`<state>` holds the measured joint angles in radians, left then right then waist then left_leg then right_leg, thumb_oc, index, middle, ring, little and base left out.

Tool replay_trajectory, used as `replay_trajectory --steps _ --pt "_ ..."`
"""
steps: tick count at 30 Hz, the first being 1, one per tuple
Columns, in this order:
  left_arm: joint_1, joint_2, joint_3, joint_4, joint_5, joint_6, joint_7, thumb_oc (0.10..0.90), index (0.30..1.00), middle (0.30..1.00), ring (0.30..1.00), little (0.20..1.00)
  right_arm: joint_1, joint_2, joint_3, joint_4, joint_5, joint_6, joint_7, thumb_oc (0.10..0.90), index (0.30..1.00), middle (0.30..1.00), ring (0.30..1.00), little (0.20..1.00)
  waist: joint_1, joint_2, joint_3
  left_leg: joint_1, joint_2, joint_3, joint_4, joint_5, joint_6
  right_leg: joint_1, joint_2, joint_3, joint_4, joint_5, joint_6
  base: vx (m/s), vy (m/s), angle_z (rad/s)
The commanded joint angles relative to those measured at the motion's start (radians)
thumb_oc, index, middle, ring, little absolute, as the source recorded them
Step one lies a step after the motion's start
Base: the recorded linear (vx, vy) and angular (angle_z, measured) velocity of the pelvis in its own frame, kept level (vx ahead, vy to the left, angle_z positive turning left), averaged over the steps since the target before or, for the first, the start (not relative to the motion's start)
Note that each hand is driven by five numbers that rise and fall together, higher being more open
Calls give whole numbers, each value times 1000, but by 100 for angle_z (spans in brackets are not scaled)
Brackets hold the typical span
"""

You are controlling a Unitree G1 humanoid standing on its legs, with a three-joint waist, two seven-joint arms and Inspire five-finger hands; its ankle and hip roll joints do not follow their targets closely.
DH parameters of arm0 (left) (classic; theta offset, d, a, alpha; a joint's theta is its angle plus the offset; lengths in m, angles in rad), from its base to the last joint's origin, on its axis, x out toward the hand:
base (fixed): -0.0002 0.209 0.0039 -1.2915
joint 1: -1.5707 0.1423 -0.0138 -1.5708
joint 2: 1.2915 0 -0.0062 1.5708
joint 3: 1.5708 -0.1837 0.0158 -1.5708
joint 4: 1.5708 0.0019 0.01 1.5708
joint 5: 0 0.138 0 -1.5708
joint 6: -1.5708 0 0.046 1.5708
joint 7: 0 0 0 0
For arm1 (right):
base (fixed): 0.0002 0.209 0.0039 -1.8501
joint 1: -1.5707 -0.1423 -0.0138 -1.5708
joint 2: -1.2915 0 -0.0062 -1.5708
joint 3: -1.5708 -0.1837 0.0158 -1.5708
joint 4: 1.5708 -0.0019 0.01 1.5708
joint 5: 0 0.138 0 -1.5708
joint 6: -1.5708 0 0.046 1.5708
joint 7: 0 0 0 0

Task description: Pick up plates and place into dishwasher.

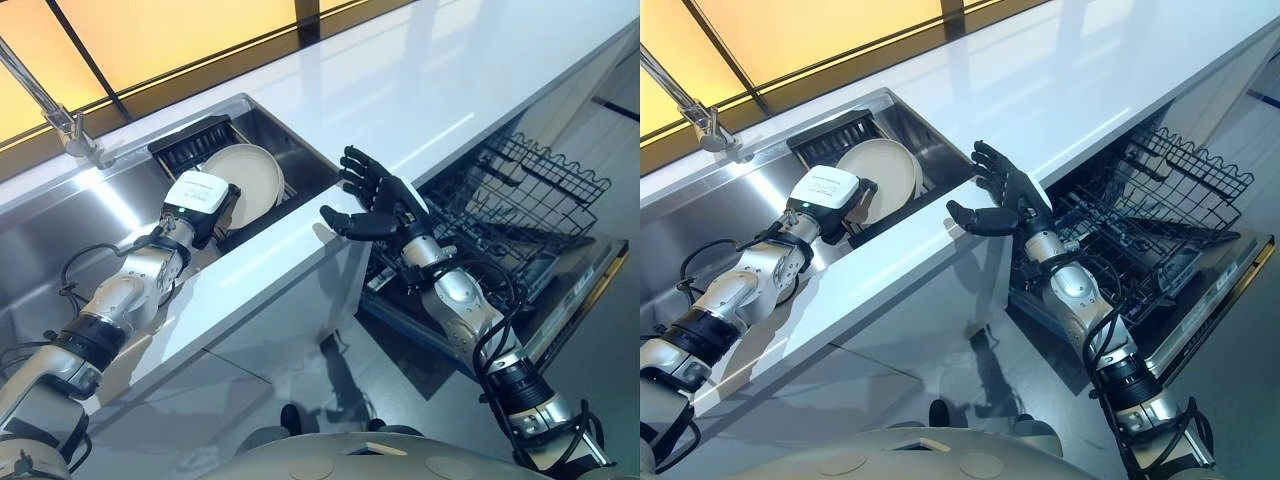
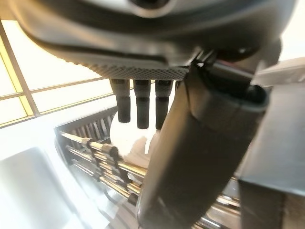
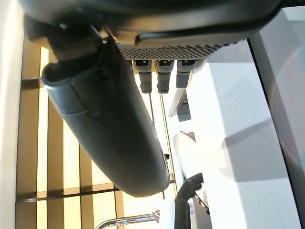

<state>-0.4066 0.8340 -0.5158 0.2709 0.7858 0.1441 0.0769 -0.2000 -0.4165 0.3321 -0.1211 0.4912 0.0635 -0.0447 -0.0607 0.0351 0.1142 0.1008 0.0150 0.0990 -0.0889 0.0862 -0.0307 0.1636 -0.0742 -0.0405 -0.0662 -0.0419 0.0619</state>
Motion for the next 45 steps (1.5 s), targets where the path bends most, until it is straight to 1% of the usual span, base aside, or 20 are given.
replay_trajectory --steps 1,7,12,14,17,18,21,24,25,26,29,31,35,38,40,42,43,44,45 --pt "-167 -28 1 93 -15 49 144 100 300 300 300 200 -86 25 -3 -93 20 -108 16 800 900 900 900 900 -30 -1 -52 29 -113 -19 4 -122 71 -89 83 -4 76 15 19 13 -32 -14" --pt "-144 -21 39 71 -5 48 184 100 300 300 300 200 -68 28 -13 -102 6 -112 24 800 900 900 900 900 -27 -4 -49 28 -112 -19 2 -121 70 -85 85 -6 69 16 17 -14 -16 -2" --pt "-118 6 86 9 9 25 207 100 300 300 300 200 -58 26 -21 -115 -6 -108 26 800 900 900 900 900 -18 -4 -48 26 -110 -23 4 -119 67 -81 83 -14 66 13 17 -22 -3 0" --pt "-83 34 145 -68 17 -4 214 100 300 300 300 200 -45 20 -34 -128 -15 -110 29 800 900 900 900 900 -5 -5 -49 26 -109 -28 4 -118 64 -76 81 -24 64 12 15 -50 -1 1" --pt "-62 47 176 -102 10 -23 219 100 300 300 300 200 -41 15 -39 -135 -22 -110 27 800 900 900 900 900 0 -5 -50 25 -110 -32 4 -118 64 -75 81 -28 65 10 15 -25 2 2" --pt "-39 56 208 -136 12 -44 219 100 300 300 300 200 -35 13 -46 -139 -25 -110 26 800 900 900 900 900 8 -5 -51 25 -110 -36 4 -117 63 -73 80 -31 64 10 14 -44 8 2" --pt "17 70 279 -207 -2 -74 222 100 300 300 300 200 -30 7 -58 -149 -31 -104 24 800 900 900 900 900 21 -5 -54 24 -112 -47 3 -115 61 -69 79 -40 58 10 13 -49 14 4" --pt "53 74 329 -250 -38 -69 210 100 300 300 300 200 -31 4 -63 -149 -32 -105 20 800 900 900 900 900 34 -5 -55 23 -113 -56 3 -114 59 -65 77 -50 54 10 13 -48 15 11" --pt "61 73 339 -257 -53 -61 196 396 554 554 554 496 -31 4 -64 -147 -34 -106 19 800 900 900 900 900 36 -5 -55 22 -113 -58 3 -113 58 -64 76 -52 54 10 13 -43 9 14" --pt "68 72 350 -260 -78 -61 166 800 900 900 900 900 -35 4 -65 -145 -33 -105 17 800 900 900 900 900 40 -5 -56 21 -113 -61 3 -112 57 -63 75 -55 53 10 13 -40 9 12" --pt "92 56 367 -272 -161 -27 34 800 900 900 900 900 -42 4 -69 -147 -38 -93 15 800 900 900 900 900 47 -3 -56 20 -115 -69 2 -110 56 -63 74 -59 52 10 15 -29 11 6" --pt "98 48 366 -276 -184 14 -59 800 900 900 900 900 -50 5 -67 -146 -41 -87 14 800 900 900 900 900 50 0 -54 20 -116 -75 3 -108 55 -62 74 -60 50 12 16 -28 14 5" --pt "87 52 362 -271 -177 45 -145 800 900 900 900 900 -68 1 -65 -143 -35 -74 4 800 900 900 900 900 53 4 -52 18 -117 -76 5 -106 55 -62 73 -61 49 13 17 -7 3 1" --pt "79 62 358 -265 -193 61 -176 800 900 900 900 900 -73 -8 -65 -141 -28 -75 0 800 900 900 900 900 52 5 -51 16 -117 -77 5 -105 55 -63 74 -60 50 13 16 -10 5 2" --pt "78 64 365 -259 -204 62 -171 800 900 900 900 900 -72 -11 -69 -139 -27 -78 2 800 900 900 900 900 52 5 -50 17 -117 -75 5 -106 56 -63 74 -60 51 12 16 0 0 0" --pt "75 66 373 -251 -247 73 -155 800 900 900 900 900 -73 -12 -68 -134 -26 -83 1 800 900 900 900 900 51 4 -50 17 -116 -73 5 -105 56 -64 73 -60 52 12 16 0 0 0" --pt "71 58 382 -243 -326 83 -142 800 900 900 900 900 -73 -11 -67 -133 -27 -85 -3 800 900 900 900 900 50 3 -49 16 -116 -72 5 -104 55 -63 73 -60 52 12 16 0 0 0" --pt "71 57 383 -243 -339 85 -141 800 900 900 900 900 -73 -11 -67 -133 -27 -85 -4 800 900 900 900 900 50 3 -49 16 -116 -72 5 -104 55 -63 73 -60 52 12 16 0 0 0" --pt "66 34 392 -241 -443 98 -133 800 900 900 900 900 -74 -8 -65 -134 -30 -85 -10 800 900 900 900 900 49 4 -47 17 -115 -70 5 -103 55 -63 74 -60 53 12 15 0 0 0"
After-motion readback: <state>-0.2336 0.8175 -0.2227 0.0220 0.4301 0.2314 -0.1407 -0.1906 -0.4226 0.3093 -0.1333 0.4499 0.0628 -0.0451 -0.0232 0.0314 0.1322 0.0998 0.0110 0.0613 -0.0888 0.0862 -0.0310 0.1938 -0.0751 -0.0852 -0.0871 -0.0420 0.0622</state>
